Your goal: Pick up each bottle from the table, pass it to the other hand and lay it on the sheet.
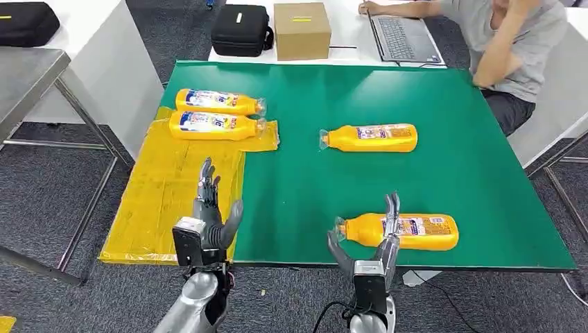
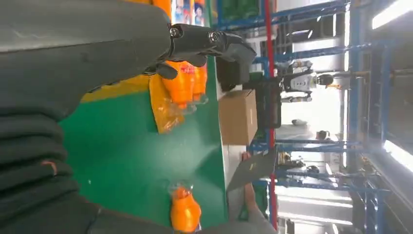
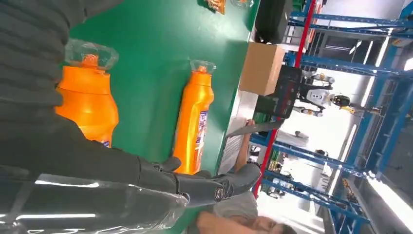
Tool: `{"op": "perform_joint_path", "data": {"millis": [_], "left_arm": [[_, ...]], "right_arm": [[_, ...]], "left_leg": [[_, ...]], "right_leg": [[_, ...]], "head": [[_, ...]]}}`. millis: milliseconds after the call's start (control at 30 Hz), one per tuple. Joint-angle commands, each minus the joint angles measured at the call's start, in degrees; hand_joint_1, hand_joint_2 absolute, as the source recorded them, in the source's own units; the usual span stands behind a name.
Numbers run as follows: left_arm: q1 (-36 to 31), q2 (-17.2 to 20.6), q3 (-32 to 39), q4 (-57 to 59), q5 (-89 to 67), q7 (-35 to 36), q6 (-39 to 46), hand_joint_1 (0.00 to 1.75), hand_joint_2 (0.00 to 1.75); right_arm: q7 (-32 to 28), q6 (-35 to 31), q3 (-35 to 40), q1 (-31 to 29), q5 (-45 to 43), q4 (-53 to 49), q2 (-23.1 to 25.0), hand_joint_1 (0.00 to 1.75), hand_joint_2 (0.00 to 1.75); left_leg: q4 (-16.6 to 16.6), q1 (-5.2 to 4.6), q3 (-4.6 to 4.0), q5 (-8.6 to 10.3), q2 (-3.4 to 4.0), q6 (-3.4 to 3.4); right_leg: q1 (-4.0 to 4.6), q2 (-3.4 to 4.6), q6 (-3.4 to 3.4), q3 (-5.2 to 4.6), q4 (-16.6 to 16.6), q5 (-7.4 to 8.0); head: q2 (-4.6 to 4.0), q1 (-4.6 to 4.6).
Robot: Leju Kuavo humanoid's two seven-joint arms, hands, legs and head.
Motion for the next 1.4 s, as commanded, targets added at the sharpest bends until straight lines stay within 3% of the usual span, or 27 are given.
{"op": "perform_joint_path", "data": {"millis": [33,367,400,500,533,600,700,733,1000,1200,1267,1400], "left_arm": [[-3.29,2.59,-2.11,7.61,0.02,0.19,-5.93,0.0,0.0],[-3.7,2.52,-2.18,8.65,-0.34,0.19,-6.09,0.0,0.0],[-3.99,2.55,-2.33,9.59,-0.3,0.19,-7.75,0.0,1.75],[-5.65,2.95,-3.77,13.91,-3.27,1.13,-10.49,0.0,1.75],[-5.95,3.13,-4.14,14.79,-4.19,1.2,-10.79,0.0,0.0],[-6.08,3.24,-3.28,15.97,-2.26,1.16,-16.27,0.0,0.0],[-3.02,3.7,-2.0,8.82,-3.51,0.19,-13.39,0.0,0.0],[-1.84,4.16,-2.06,5.34,-4.49,0.19,-11.98,0.0,1.75],[-1.19,5.81,-2.63,4.48,-6.4,0.19,-10.19,0.0,1.75],[-0.07,6.94,-1.85,1.55,-6.99,0.19,-6.63,0.0,1.75],[-0.17,6.48,-0.84,2.08,-6.64,0.19,-6.93,0.0,1.75],[-0.64,5.94,-0.11,2.43,-6.92,0.19,-7.23,0.0,1.75]], "right_arm": [[0.0,-0.02,-4.57,-0.06,8.84,-0.93,0.71,0.0,1.75],[0.0,-0.02,-5.87,0.21,11.54,-1.59,0.91,0.0,1.75],[0.0,-0.02,-7.56,0.47,14.79,-2.6,1.2,0.0,1.75],[0.0,-0.02,-13.93,0.53,29.7,-2.1,1.56,0.0,1.75],[0.0,-0.02,-14.72,0.25,32.91,0.5,0.54,0.0,1.75],[0.0,-0.02,-18.01,0.82,40.45,-0.13,0.04,0.0,1.75],[0.0,-0.02,-21.18,1.91,46.32,-0.46,-0.39,0.0,1.75],[0.0,-0.02,-22.42,2.15,50.31,-0.48,-0.62,0.0,1.75],[0.89,-0.02,-29.07,1.46,62.63,7.52,-3.74,0.0,1.75],[10.03,-0.02,-23.46,1.33,63.9,9.65,-9.36,0.0,1.75],[15.69,-0.02,-20.35,0.98,64.99,11.53,-12.38,0.0,1.75],[19.22,-0.02,-18.83,1.64,65.82,11.19,-14.77,0.0,1.75]], "left_leg": [[-0.07,0.0,0.29,-0.09,0.02,-0.08],[-0.04,0.0,0.22,-0.08,-0.01,-0.09],[-0.02,0.01,0.34,-0.14,0.0,-0.12],[-0.04,-0.01,0.33,-0.12,-0.02,-0.11],[-0.09,-0.01,0.27,-0.06,-0.08,-0.08],[-0.15,0.02,0.37,-0.05,-0.1,-0.08],[-0.1,-0.01,0.3,-0.07,-0.11,-0.06],[-0.09,-0.02,0.45,-0.15,-0.09,-0.08],[-0.12,0.01,0.41,-0.13,-0.03,-0.08],[-0.07,0.01,0.19,-0.09,0.05,-0.05],[-0.06,0.02,0.29,-0.14,0.07,-0.07],[-0.04,0.02,0.15,-0.09,0.05,-0.05]], "right_leg": [[0.01,-0.04,-0.09,0.28,-0.02,-0.12],[0.01,-0.06,-0.08,0.22,0.0,-0.1],[0.02,-0.07,-0.11,0.32,0.03,-0.17],[0.01,-0.09,-0.11,0.33,0.01,-0.16],[0.0,-0.13,-0.08,0.28,-0.04,-0.11],[0.03,-0.15,-0.07,0.4,-0.14,-0.1],[0.01,-0.16,-0.05,0.34,-0.08,-0.12],[0.0,-0.16,-0.08,0.48,-0.06,-0.2],[0.03,-0.09,-0.08,0.45,-0.12,-0.13],[0.02,0.02,-0.05,0.22,-0.08,-0.06],[0.03,0.03,-0.06,0.31,-0.08,-0.1],[0.03,0.03,-0.04,0.18,-0.07,-0.05]], "head": [[0.0,0.02],[0.0,0.0],[-0.02,0.0],[0.0,-0.02],[0.0,0.02],[0.0,0.0],[0.0,0.02],[0.0,0.02],[0.0,0.02],[-0.02,0.0],[0.0,0.02],[0.0,0.0]]}}
